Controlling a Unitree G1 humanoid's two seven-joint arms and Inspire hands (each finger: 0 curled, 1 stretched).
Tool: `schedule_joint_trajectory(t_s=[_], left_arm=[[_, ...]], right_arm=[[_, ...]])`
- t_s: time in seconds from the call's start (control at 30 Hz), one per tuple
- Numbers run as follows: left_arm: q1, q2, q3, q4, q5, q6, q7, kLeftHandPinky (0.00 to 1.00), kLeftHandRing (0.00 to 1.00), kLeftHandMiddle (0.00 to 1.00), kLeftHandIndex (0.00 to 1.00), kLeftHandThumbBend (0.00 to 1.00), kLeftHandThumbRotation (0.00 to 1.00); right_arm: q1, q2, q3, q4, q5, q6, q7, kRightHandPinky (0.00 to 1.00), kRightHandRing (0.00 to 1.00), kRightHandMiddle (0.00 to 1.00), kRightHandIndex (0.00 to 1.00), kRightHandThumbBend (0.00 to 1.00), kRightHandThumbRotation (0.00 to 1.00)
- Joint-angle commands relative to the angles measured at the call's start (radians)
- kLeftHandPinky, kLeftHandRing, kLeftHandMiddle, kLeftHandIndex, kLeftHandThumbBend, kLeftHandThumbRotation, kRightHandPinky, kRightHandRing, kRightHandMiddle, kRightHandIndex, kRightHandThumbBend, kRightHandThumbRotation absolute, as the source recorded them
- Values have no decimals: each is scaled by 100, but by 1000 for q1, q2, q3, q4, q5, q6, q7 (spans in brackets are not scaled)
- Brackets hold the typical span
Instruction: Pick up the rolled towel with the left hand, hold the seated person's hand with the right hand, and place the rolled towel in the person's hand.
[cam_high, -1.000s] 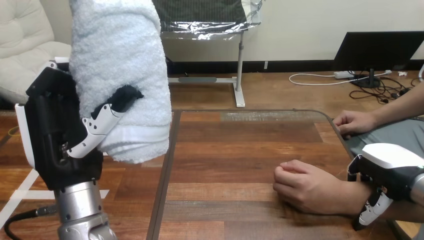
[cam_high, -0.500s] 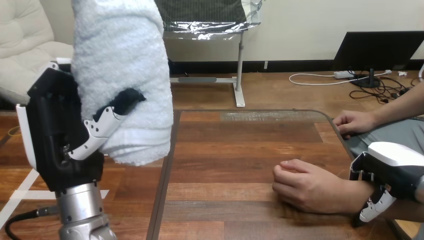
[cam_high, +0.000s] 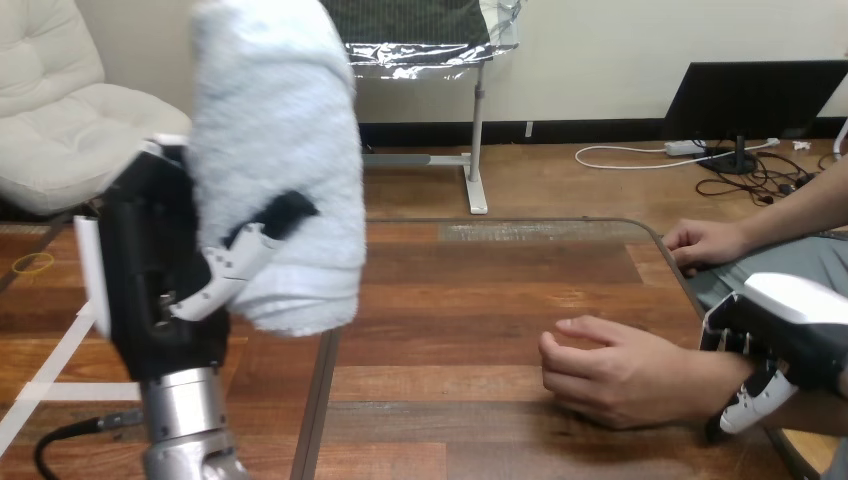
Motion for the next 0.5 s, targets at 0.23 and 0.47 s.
schedule_joint_trajectory(t_s=[0.23, 0.47], left_arm=[[-151, -7, -4, 128, 60, -51, 4, 22, 27, 34, 37, 57, 0], [-190, -12, -12, 200, 74, -68, -1, 23, 28, 34, 37, 58, 0]], right_arm=[[-27, -23, -55, -80, 58, -21, -10, 26, 32, 40, 44, 86, 5], [-31, -22, -64, -110, 81, -1, 10, 28, 34, 41, 44, 86, 6]])
